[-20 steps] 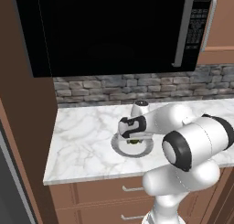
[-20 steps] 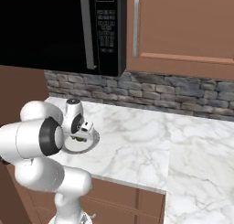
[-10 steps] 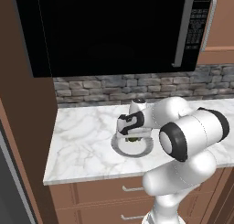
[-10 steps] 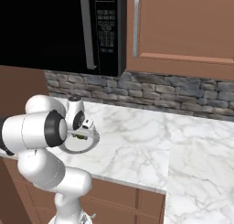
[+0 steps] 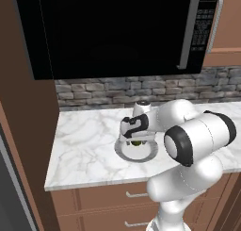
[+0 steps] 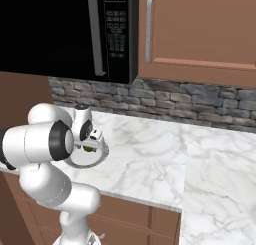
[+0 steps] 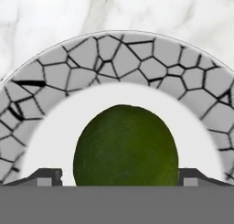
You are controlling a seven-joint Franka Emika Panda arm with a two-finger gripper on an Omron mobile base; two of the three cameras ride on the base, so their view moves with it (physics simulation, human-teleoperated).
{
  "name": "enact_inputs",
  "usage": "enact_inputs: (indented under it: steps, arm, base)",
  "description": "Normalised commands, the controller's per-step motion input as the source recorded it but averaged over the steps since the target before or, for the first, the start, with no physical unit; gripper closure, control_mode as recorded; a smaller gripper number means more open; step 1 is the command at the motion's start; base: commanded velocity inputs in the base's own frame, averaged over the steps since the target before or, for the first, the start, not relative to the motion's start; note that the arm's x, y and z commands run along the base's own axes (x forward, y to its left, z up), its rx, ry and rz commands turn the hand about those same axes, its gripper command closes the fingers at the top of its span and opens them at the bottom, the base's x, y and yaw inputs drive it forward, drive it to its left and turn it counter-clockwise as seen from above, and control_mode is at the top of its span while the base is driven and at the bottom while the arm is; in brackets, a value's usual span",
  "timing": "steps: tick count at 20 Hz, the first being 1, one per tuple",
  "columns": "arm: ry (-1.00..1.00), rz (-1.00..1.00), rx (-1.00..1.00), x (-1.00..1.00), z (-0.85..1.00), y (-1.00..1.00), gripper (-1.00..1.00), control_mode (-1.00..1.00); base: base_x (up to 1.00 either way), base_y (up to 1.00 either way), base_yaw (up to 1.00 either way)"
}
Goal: Pick lime from the fridge and place it on the plate on the counter.
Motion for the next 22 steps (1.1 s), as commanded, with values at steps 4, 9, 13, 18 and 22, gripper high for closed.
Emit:
enact_inputs:
  steps: [4,9,13,18,22]
  arm:
    - [0.0,0.0,0.0,0.0,0.02,0.0,-1.0,-1.0]
    - [-0.06,0.03,0.0,-0.21,0.31,0.0,-1.0,-1.0]
    - [-0.09,0.06,0.0,-0.59,0.52,-0.06,-1.0,-1.0]
    - [-0.09,0.04,0.0,-0.55,0.54,-0.18,-1.0,-1.0]
    - [-0.06,0.06,0.0,-0.71,0.55,-0.26,-1.0,-1.0]
  base:
    - [0.0,0.0,0.0]
    - [0.0,0.0,0.0]
    - [0.0,0.0,0.0]
    - [0.0,0.0,0.0]
    - [0.0,0.0,0.0]
